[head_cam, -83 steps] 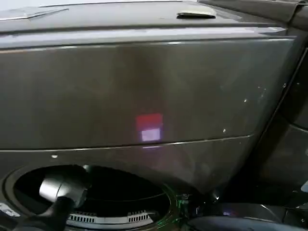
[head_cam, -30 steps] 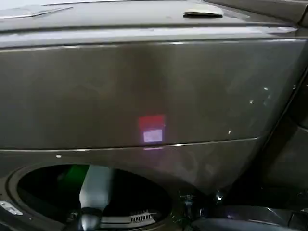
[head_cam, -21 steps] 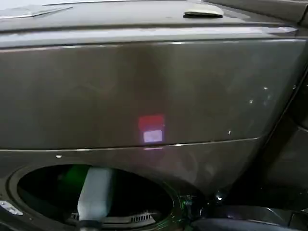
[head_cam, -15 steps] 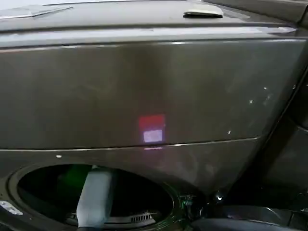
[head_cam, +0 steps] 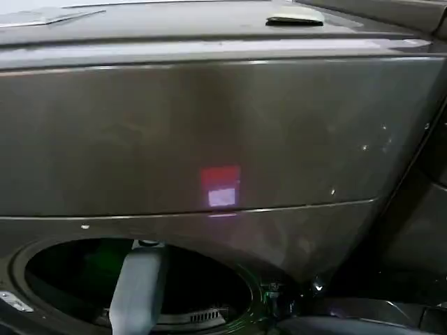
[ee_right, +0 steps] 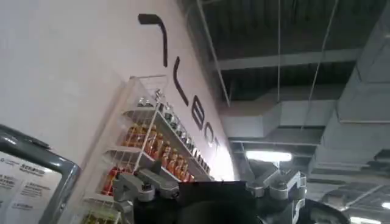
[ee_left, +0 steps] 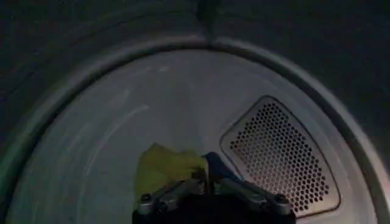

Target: Grasp the clothes from the dryer.

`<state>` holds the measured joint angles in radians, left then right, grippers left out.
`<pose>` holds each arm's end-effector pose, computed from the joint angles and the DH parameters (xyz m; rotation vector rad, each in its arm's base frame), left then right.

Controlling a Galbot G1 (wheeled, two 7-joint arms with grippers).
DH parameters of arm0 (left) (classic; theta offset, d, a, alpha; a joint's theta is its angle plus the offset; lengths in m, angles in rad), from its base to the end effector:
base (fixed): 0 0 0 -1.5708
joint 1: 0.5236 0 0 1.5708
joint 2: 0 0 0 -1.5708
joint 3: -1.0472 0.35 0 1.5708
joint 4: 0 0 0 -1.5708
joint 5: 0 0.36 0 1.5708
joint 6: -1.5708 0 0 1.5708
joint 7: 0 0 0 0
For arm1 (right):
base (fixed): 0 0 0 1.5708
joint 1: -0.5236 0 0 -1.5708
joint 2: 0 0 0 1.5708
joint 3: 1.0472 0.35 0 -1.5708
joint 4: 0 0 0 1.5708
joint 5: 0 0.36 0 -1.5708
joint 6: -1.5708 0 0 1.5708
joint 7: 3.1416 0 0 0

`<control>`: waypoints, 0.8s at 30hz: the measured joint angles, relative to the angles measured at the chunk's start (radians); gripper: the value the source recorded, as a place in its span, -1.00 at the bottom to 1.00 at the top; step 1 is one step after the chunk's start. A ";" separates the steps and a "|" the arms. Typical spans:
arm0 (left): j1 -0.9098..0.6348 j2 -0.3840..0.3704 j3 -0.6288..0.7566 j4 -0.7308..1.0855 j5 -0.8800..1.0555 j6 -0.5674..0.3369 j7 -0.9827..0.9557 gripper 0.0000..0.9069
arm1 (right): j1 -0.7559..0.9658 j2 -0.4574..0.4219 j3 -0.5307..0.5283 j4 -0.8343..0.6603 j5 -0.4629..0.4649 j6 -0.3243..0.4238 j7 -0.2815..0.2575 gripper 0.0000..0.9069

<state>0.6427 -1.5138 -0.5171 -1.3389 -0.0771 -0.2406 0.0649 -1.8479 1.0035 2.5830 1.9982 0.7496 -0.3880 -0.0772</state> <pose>0.4922 0.0224 -0.2594 0.0781 2.7268 -0.0092 -0.1170 -0.3519 0.1007 1.4717 2.1995 -0.7343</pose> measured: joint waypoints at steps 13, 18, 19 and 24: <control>0.007 -0.009 0.013 -0.010 0.003 -0.008 -0.006 -1.00 | -0.001 0.000 0.011 0.001 0.001 0.000 -0.003 1.00; 0.009 -0.009 0.013 -0.016 0.005 -0.008 -0.006 -1.00 | 0.002 -0.004 0.007 0.002 0.000 -0.002 -0.006 1.00; 0.010 -0.008 0.013 -0.016 0.005 -0.008 -0.006 -1.00 | 0.002 -0.006 0.008 0.002 0.000 -0.003 -0.006 1.00; 0.010 -0.011 0.013 -0.014 0.007 -0.008 -0.006 -1.00 | 0.001 -0.010 0.010 0.000 0.000 -0.006 -0.009 1.00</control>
<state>0.6523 -1.5251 -0.5045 -1.3527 -0.0698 -0.2482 0.0593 -1.8465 0.9939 2.5928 1.9979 0.7493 -0.3936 -0.0858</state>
